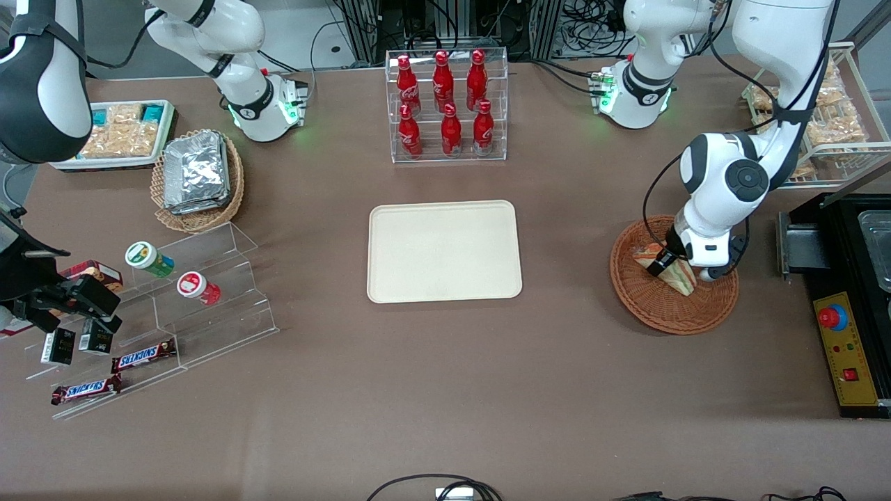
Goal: Place sandwich from basket to tray
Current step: 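Lower the open left gripper around the sandwich and close it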
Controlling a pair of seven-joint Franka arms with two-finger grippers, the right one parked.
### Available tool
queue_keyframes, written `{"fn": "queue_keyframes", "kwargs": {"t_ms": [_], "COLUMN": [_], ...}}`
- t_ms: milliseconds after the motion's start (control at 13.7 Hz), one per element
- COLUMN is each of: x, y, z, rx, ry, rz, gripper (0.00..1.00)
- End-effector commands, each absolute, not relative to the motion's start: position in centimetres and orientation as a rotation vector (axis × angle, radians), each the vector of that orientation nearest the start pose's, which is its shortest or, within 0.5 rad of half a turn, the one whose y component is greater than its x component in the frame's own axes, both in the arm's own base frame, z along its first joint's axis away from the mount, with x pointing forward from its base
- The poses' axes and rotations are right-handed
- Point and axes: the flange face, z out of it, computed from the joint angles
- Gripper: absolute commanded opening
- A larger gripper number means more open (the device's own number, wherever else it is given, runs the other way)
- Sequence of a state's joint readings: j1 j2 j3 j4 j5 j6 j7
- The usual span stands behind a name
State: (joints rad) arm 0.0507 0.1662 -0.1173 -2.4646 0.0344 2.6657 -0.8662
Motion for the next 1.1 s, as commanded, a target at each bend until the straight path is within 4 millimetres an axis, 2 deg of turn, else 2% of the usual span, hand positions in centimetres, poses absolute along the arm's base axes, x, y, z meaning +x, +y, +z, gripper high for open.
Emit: {"fn": "queue_keyframes", "kwargs": {"t_ms": [0,220,439,659,878,1024], "x": [48.3,48.6,48.7,49.8,52.2,52.5], "y": [-3.3,-3.4,-3.8,-4.3,-8.4,-12.6], "z": [23.4,24.9,28.5,32.6,38.3,40.8], "rx": [-2.924,-2.932,-2.947,-2.978,-2.990,-3.013], "ry": [-1.214,-1.204,-1.134,-0.974,-0.823,-0.713], "rz": [-0.074,-0.106,-0.121,-0.095,-0.009,0.008], "gripper": [0.00,0.00,0.00,0.00,0.00,0.00]}}
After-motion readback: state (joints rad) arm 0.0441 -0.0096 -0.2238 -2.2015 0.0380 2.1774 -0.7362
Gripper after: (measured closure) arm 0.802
